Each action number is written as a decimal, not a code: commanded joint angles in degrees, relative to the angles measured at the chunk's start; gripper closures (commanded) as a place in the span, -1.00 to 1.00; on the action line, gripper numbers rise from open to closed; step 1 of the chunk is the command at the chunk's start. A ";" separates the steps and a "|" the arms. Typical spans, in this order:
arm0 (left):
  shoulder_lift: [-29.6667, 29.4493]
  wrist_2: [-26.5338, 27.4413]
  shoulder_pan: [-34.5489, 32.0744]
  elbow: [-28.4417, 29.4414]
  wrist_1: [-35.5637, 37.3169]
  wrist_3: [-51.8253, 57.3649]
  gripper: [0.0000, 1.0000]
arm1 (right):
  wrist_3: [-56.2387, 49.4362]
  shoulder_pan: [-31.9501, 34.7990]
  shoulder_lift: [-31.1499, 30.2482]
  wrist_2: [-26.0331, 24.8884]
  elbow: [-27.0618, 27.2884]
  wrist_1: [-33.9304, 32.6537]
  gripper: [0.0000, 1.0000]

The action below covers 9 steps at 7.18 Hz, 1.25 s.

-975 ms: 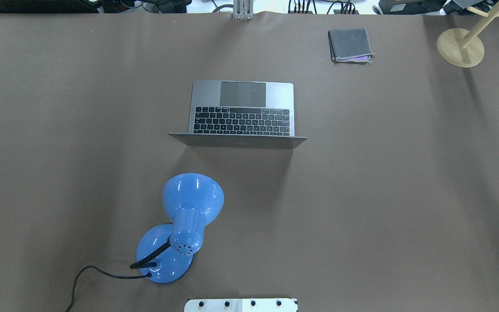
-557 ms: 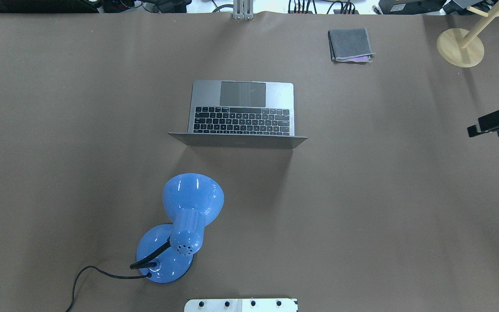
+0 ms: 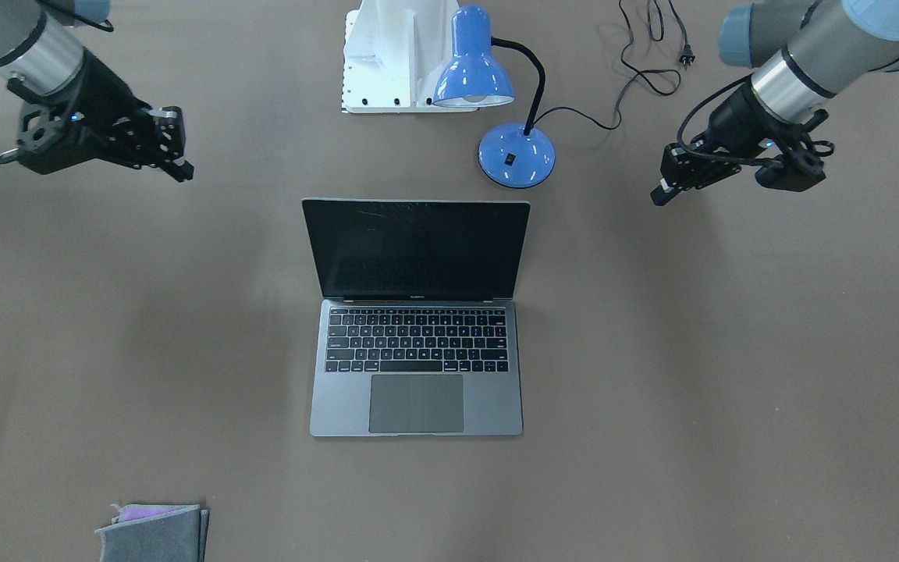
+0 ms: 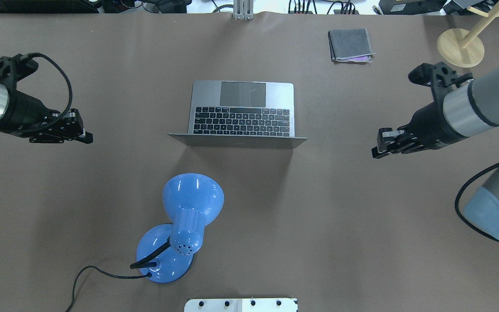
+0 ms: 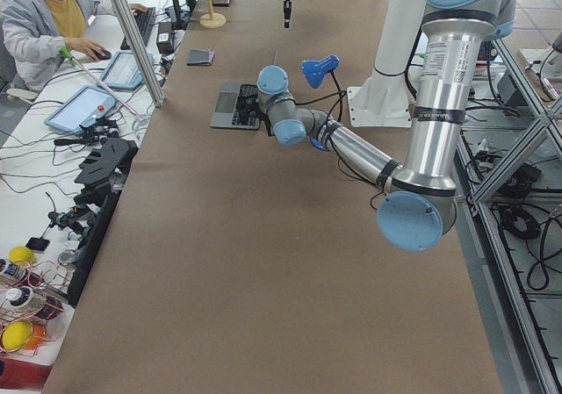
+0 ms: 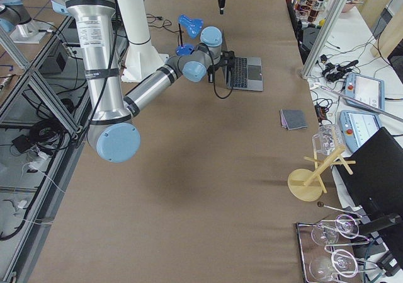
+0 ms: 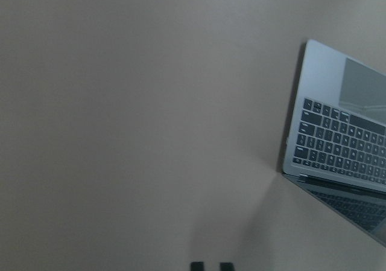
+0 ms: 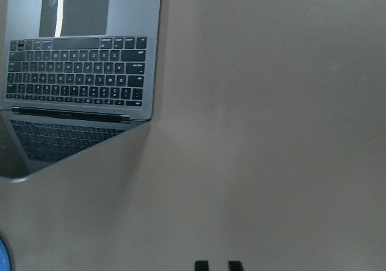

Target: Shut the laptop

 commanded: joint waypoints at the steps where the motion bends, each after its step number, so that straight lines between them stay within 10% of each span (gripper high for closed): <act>1: -6.40 4.71 7.32 -0.06 3.42 -7.67 1.00 | 8.53 -6.17 4.40 -2.74 0.01 -0.12 1.00; 9: -17.33 11.16 12.80 0.64 13.29 -11.13 1.00 | 9.27 -8.57 11.88 -8.18 -5.78 -0.82 1.00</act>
